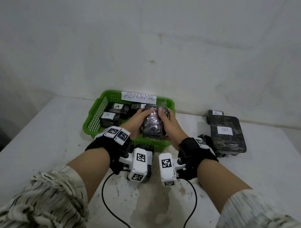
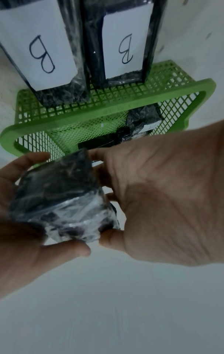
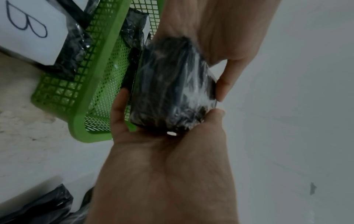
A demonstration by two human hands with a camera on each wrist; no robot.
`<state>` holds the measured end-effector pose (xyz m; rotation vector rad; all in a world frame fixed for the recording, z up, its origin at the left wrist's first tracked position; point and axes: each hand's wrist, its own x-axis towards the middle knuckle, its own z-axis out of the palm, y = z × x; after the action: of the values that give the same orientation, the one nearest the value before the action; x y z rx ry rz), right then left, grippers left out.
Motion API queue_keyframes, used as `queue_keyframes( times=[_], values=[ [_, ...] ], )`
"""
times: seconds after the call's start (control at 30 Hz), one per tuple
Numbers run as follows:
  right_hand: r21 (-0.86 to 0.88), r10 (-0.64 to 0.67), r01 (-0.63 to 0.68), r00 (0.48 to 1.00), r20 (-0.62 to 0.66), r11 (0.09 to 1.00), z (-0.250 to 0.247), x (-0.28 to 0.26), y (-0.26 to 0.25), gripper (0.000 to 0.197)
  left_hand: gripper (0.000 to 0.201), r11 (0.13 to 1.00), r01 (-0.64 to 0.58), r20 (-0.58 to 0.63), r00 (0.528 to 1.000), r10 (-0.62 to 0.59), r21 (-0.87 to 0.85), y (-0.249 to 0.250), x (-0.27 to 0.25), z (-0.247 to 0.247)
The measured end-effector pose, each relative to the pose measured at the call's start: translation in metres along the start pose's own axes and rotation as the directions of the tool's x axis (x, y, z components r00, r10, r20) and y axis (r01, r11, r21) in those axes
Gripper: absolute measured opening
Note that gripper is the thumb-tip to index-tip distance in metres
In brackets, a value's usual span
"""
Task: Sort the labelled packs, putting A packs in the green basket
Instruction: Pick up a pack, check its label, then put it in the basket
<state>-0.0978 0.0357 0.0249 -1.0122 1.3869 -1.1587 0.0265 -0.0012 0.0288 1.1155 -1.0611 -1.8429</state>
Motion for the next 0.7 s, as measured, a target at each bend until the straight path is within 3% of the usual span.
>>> queue_keyframes(
  times=[0.2, 0.4, 0.5, 0.57, 0.7],
  values=[
    [-0.080, -0.067, 0.064, 0.997, -0.031, 0.995, 0.002, -0.001, -0.001, 0.053, 0.046, 0.996, -0.023, 0.006, 1.000, 0.022, 0.087, 0.002, -0.001, -0.003],
    [0.100, -0.027, 0.022, 0.998, 0.052, 0.995, -0.006, -0.002, -0.005, 0.055, 0.030, 0.992, -0.093, 0.029, 0.995, 0.091, 0.089, 0.007, -0.005, -0.001],
    [0.118, -0.046, 0.048, 0.999, -0.020, 0.992, -0.006, -0.001, -0.003, 0.060, 0.022, 0.986, -0.076, 0.049, 0.996, 0.070, 0.149, 0.007, -0.007, 0.000],
    [0.161, -0.041, 0.045, 0.999, -0.031, 0.986, -0.009, -0.001, -0.003, 0.065, 0.030, 0.980, -0.064, 0.040, 0.998, 0.057, 0.188, 0.004, -0.007, 0.001],
    [0.142, -0.037, 0.024, 0.995, 0.088, 0.990, -0.013, -0.007, -0.004, 0.065, 0.040, 0.978, -0.093, 0.019, 0.996, 0.091, 0.186, 0.002, -0.009, 0.000]
  ],
)
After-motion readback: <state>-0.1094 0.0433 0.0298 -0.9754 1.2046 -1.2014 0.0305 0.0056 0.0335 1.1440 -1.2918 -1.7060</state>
